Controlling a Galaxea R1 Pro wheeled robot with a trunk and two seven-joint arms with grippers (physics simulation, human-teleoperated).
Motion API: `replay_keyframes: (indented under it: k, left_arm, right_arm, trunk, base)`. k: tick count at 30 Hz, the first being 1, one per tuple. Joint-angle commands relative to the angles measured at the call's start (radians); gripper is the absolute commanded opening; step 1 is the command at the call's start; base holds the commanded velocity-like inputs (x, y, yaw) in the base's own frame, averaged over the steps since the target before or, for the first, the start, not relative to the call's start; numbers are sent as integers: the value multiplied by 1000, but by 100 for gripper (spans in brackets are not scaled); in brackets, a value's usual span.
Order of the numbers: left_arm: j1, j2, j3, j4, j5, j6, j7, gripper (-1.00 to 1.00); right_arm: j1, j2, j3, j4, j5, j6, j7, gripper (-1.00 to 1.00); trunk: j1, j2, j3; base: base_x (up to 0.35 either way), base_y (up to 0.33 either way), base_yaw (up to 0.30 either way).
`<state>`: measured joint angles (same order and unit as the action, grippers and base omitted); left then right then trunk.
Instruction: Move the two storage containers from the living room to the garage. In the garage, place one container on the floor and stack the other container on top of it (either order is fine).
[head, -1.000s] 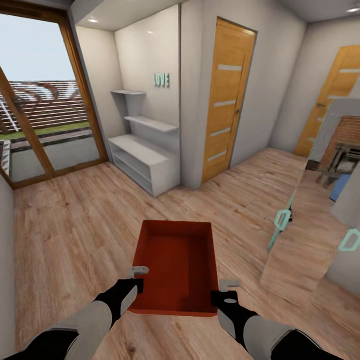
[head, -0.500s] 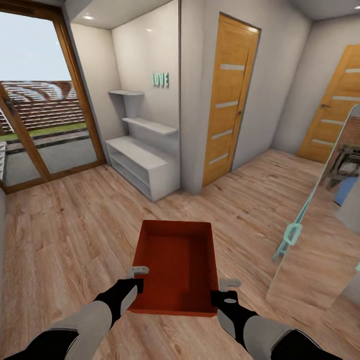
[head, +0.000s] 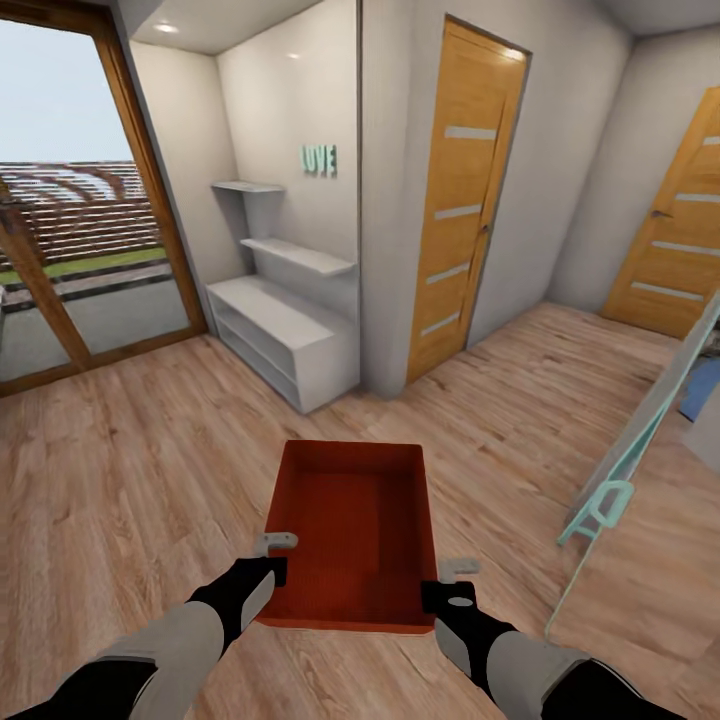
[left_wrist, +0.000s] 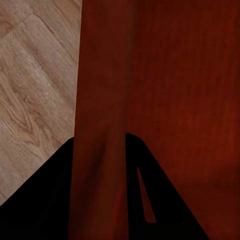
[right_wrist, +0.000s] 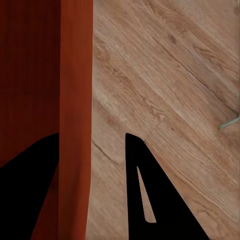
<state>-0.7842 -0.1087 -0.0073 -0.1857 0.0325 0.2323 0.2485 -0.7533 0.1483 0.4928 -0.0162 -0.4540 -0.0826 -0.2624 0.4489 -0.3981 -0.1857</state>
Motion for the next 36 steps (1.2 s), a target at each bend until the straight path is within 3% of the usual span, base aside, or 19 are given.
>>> replay_keyframes:
  k: [1, 23, 36]
  left_arm:
    - [0, 0, -4, 2, 7, 7, 6, -100]
    - [0, 0, -4, 2, 7, 7, 6, -100]
    - [0, 0, -4, 2, 7, 7, 6, -100]
  right_arm:
    - [-1, 1, -5, -11, 3, -8, -4, -100]
    - [-1, 2, -5, -11, 3, -8, -5, -100]
    - [-1, 1, -5, -11, 3, -9, -5, -100]
  trunk:
    - [1, -2, -2]
    - [1, -2, -2]
    - [1, -2, -2]
  base:
    - [323, 0, -33]
    - [323, 0, -217]
    - [323, 0, -26]
